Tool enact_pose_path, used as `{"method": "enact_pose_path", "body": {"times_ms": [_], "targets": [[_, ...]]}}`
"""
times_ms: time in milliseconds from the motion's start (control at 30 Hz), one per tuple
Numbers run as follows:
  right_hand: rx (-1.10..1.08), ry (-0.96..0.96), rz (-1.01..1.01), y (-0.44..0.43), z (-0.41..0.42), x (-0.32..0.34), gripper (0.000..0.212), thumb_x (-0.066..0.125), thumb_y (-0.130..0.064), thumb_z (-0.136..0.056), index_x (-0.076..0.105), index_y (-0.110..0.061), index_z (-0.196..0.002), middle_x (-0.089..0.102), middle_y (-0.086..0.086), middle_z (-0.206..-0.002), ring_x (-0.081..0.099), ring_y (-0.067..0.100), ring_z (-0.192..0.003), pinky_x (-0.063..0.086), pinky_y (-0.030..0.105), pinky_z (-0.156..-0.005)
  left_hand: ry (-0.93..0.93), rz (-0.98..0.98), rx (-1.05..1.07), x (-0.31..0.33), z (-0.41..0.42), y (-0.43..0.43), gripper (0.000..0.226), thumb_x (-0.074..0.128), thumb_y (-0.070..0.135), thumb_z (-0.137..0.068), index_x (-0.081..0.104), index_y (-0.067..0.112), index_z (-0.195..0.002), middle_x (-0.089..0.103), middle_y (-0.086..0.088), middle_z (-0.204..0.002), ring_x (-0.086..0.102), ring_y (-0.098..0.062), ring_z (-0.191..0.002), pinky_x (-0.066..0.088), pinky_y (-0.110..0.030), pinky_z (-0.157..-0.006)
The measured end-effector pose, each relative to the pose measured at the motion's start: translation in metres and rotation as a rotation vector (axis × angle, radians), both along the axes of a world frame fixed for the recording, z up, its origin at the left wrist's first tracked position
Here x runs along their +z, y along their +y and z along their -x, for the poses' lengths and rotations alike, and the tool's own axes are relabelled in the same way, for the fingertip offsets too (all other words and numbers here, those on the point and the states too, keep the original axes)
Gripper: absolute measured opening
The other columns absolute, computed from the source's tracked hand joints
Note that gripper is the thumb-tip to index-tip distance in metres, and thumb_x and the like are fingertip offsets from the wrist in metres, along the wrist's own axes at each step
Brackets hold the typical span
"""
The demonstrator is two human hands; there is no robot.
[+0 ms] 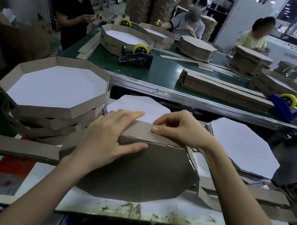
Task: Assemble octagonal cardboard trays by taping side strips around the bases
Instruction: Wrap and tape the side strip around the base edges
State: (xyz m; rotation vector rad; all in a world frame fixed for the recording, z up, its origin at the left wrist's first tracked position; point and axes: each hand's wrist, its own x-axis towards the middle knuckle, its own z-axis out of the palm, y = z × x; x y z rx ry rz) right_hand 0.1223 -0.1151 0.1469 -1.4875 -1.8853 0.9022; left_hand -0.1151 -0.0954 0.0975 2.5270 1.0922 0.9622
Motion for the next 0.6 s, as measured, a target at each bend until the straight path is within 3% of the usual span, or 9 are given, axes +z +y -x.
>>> {"method": "enact_pose_path", "body": {"times_ms": [100, 233, 367, 500, 600], "targets": [[-0.024, -0.048, -0.009, 0.0, 0.001, -0.001, 0.013, 0.07, -0.028, -0.091, 0.077, -0.019, -0.084, 0.072, -0.013, -0.07, 0.06, -0.002, -0.061, 0.043, 0.01, -0.059, -0.028, 0.029, 0.028, -0.003, 0.003, 0.0, 0.07, 0.043, 0.076, -0.077, 0.061, 0.029, -0.127, 0.06, 0.009, -0.121, 0.052, -0.013, -0.111, 0.043, -0.033, -0.087], [-0.024, -0.062, -0.026, -0.002, -0.001, -0.001, 0.034, 0.063, -0.031, -0.096, 0.069, -0.012, -0.069, 0.053, -0.015, -0.051, 0.043, 0.001, -0.047, 0.031, 0.009, -0.049, -0.086, 0.045, 0.057, -0.01, 0.016, 0.0, 0.071, 0.044, 0.076, -0.075, 0.062, 0.03, -0.126, 0.061, 0.009, -0.12, 0.052, -0.012, -0.109, 0.045, -0.036, -0.084], [-0.05, -0.001, -0.01, 0.0, 0.004, -0.007, 0.037, 0.063, -0.029, -0.096, 0.068, 0.003, -0.078, 0.058, -0.01, -0.059, 0.047, 0.001, -0.053, 0.036, 0.011, -0.052, -0.072, 0.03, 0.052, -0.008, 0.017, 0.001, 0.072, 0.043, 0.075, -0.076, 0.06, 0.03, -0.129, 0.06, 0.008, -0.124, 0.051, -0.013, -0.111, 0.044, -0.034, -0.084], [-0.067, 0.026, 0.019, 0.001, 0.003, -0.011, 0.028, 0.062, -0.03, -0.096, 0.073, -0.011, -0.078, 0.066, -0.011, -0.064, 0.055, 0.001, -0.058, 0.041, 0.013, -0.055, -0.056, 0.024, 0.064, -0.01, 0.015, 0.002, 0.071, 0.04, 0.075, -0.078, 0.058, 0.031, -0.131, 0.06, 0.008, -0.125, 0.051, -0.015, -0.113, 0.045, -0.037, -0.086], [-0.072, 0.022, 0.018, 0.001, -0.001, -0.013, 0.028, 0.062, -0.032, -0.096, 0.074, -0.012, -0.081, 0.067, -0.011, -0.066, 0.056, 0.001, -0.06, 0.042, 0.014, -0.056, -0.049, 0.024, 0.065, -0.011, 0.013, 0.002, 0.066, 0.039, 0.074, -0.081, 0.057, 0.037, -0.131, 0.058, 0.011, -0.126, 0.051, -0.014, -0.113, 0.044, -0.036, -0.086]]}}
